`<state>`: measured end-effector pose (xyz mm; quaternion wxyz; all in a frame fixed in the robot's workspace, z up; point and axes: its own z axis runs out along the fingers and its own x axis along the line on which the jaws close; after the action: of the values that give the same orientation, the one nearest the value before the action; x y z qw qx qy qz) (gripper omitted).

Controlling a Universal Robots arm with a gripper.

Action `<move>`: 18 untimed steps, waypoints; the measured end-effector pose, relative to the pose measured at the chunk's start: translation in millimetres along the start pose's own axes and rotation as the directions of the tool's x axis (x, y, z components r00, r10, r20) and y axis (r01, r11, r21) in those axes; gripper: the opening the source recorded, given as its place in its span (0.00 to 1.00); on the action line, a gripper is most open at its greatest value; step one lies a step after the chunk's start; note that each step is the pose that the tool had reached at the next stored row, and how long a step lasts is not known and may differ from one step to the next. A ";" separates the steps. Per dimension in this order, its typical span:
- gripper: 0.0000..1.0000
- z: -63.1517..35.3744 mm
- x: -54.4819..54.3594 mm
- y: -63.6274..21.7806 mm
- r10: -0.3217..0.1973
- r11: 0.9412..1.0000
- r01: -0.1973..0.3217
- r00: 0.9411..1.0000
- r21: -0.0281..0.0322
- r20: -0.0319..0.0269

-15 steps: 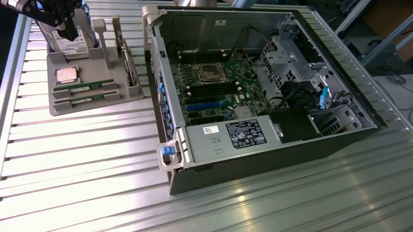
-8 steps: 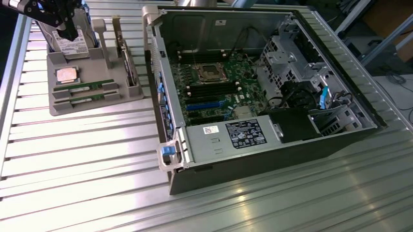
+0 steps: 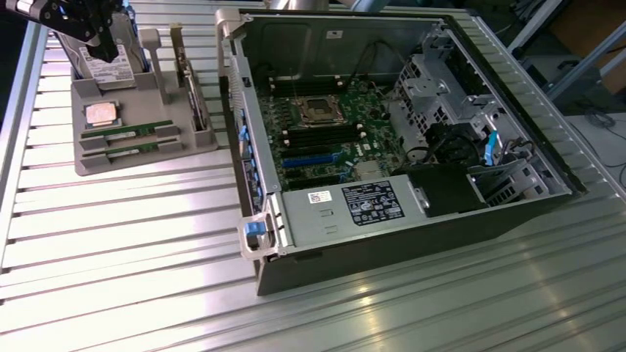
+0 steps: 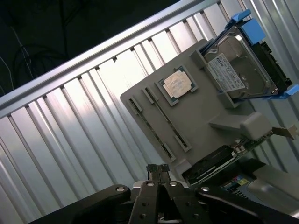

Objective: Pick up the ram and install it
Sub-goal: 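Pick up the ram and move it above insertion slot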

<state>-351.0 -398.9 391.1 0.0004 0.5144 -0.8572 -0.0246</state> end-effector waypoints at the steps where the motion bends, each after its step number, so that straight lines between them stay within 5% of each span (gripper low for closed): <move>1: 0.11 0.0 0.0 0.0 -0.010 1.000 0.010 1.000 0.000 0.000; 8: 0.11 0.2 0.0 0.0 -0.086 0.996 0.086 0.996 -0.002 -0.004; 13: 0.11 0.4 0.0 -0.1 -0.176 0.984 0.176 0.984 -0.005 -0.007; 18: 0.11 0.6 0.0 -0.1 -0.285 0.958 0.285 0.958 -0.009 -0.011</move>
<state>-350.9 -399.0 390.5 0.0040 0.6326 -0.7741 -0.0242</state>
